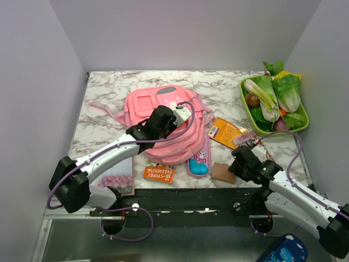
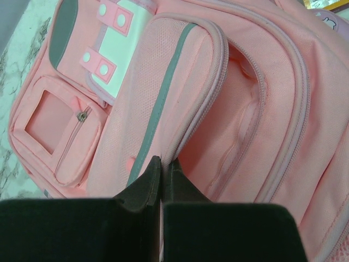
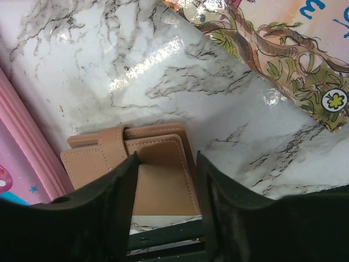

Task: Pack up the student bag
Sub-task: Pick up the personal item from the center of the board, then place the personal item in the student bag.

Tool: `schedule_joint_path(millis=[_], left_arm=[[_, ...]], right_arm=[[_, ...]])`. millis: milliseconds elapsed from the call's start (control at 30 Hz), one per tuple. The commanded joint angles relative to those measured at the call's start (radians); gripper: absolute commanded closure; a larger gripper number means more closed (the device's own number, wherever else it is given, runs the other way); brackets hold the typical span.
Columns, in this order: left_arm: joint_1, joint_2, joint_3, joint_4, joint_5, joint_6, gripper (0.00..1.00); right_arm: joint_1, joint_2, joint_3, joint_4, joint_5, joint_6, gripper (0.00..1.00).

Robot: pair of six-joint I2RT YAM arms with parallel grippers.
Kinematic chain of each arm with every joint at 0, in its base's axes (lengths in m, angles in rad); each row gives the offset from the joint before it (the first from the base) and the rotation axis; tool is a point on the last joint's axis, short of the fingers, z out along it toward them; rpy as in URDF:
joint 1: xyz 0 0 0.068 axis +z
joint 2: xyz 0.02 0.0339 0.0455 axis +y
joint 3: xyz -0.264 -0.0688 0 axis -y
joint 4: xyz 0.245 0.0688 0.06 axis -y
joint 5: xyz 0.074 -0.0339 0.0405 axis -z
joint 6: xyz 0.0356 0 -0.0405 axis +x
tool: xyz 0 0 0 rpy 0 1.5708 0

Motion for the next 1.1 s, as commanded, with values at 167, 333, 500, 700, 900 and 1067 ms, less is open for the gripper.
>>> schedule_joint_path(millis=[167, 333, 500, 700, 900, 1067], left_arm=[[0.007, -0.038, 0.027, 0.006, -0.011, -0.010, 0.99], [0.007, -0.041, 0.027, 0.008, -0.009, -0.007, 0.99], [0.007, -0.041, 0.024, 0.008, -0.012, -0.001, 0.98], [0.007, -0.049, 0.020, 0.013, -0.012, 0.001, 0.98], [0.007, -0.053, 0.018, 0.014, -0.012, -0.010, 0.98], [0.007, -0.066, 0.014, 0.013, -0.012, -0.013, 0.98]], right_arm=[[-0.002, -0.006, -0.072, 0.105, -0.028, 0.068, 0.62], [-0.002, 0.022, -0.063, 0.115, -0.039, 0.082, 0.86], [-0.002, -0.030, 0.002, 0.096, -0.037, 0.073, 0.99], [-0.002, -0.127, 0.161, 0.031, 0.032, 0.007, 0.99], [-0.004, -0.035, 0.265, 0.068, 0.029, -0.047, 0.99], [-0.004, 0.094, 0.387, 0.145, 0.058, -0.151, 0.99]])
